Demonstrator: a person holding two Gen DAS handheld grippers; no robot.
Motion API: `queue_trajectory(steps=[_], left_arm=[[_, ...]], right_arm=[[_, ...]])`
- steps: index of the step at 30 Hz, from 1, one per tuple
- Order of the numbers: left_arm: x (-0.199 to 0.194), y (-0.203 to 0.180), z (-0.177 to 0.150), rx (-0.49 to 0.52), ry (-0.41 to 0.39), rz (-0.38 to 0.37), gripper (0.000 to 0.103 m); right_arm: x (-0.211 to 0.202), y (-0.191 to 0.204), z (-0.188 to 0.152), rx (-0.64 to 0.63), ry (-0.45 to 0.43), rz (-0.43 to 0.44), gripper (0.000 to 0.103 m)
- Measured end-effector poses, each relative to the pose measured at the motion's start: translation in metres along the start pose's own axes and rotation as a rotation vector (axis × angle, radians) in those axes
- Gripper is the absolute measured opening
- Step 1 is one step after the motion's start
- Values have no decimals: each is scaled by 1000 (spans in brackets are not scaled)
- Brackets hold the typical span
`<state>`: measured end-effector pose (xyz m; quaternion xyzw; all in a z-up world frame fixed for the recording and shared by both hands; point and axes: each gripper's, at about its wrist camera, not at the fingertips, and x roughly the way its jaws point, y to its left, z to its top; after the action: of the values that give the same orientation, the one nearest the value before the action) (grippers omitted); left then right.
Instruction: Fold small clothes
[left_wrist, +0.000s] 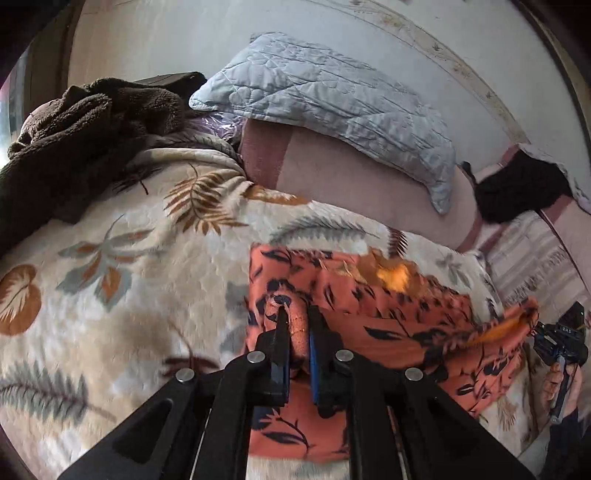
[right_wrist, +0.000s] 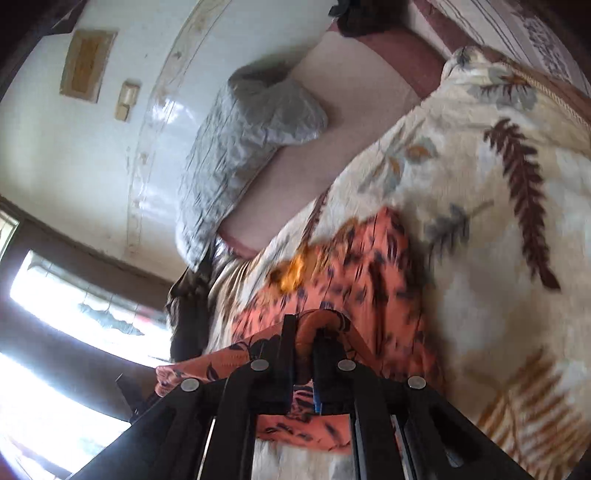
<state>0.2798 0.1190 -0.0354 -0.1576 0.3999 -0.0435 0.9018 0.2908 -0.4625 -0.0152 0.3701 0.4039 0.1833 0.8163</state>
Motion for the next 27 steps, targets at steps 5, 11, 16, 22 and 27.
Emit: queue_trajectory(steps=[5,11,16,22,27], left_arm=[[108,28,21,-71,134,156,50],[18,55,-4,-105,-28,169,64],[-16,50,-84,-142,8,63,67],[31,25,-115,-199,70,131,67],[53,22,-95,-269,90,178,46]], right_arm=[[78,-41,30,92,-8,-194,34],[-3,-18,-36,50,-166,-118,82],[-16,-40,-131,225,-68,-108,89],[27,-46,-137,274,-145,-182,88],[52,-47,-120,308,-162,-310,35]])
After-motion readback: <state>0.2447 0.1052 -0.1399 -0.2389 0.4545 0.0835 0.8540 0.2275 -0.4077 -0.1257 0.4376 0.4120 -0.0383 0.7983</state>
